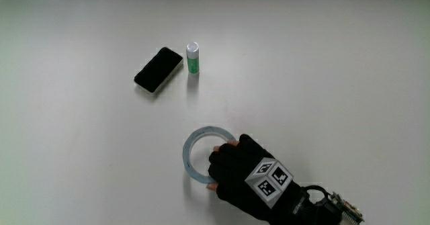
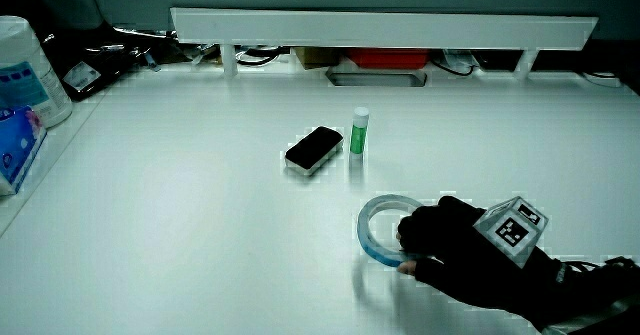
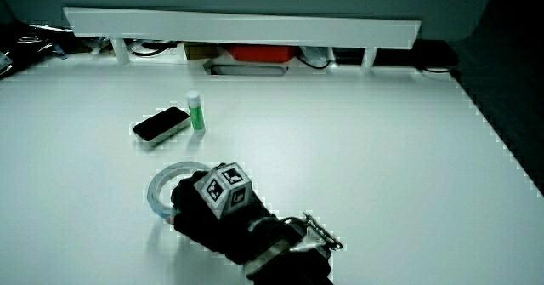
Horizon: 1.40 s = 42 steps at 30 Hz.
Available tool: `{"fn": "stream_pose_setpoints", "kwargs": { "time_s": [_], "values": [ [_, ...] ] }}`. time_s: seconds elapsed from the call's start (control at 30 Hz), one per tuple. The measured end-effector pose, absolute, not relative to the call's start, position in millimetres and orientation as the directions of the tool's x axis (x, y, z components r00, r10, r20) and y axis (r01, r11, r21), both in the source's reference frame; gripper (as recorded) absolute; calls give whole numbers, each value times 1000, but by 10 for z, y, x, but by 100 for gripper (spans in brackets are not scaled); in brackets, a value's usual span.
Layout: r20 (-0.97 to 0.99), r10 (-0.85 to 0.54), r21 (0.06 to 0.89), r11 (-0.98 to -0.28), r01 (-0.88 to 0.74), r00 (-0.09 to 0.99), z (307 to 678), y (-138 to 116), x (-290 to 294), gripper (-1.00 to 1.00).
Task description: Place blue tape
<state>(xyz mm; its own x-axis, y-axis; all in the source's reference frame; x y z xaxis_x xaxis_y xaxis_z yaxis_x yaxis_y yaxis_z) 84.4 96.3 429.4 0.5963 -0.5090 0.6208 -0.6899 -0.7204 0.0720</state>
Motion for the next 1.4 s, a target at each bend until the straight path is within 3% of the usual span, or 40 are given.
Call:
{"fn": "stream_pose_setpoints", "kwargs": {
  "time_s": [0.33,0.7,1.17,1.4],
  "values": [
    [604,-509,121,-702,-702,613,4687,1156,774,0],
    [615,-501,110,-710,-696,609,4744,1190,807,0],
    [617,-482,177,-686,-706,623,4760,1176,799,-44],
    [663,-449,166,-692,-703,599,4711,1156,858,-66]
  ]
}}
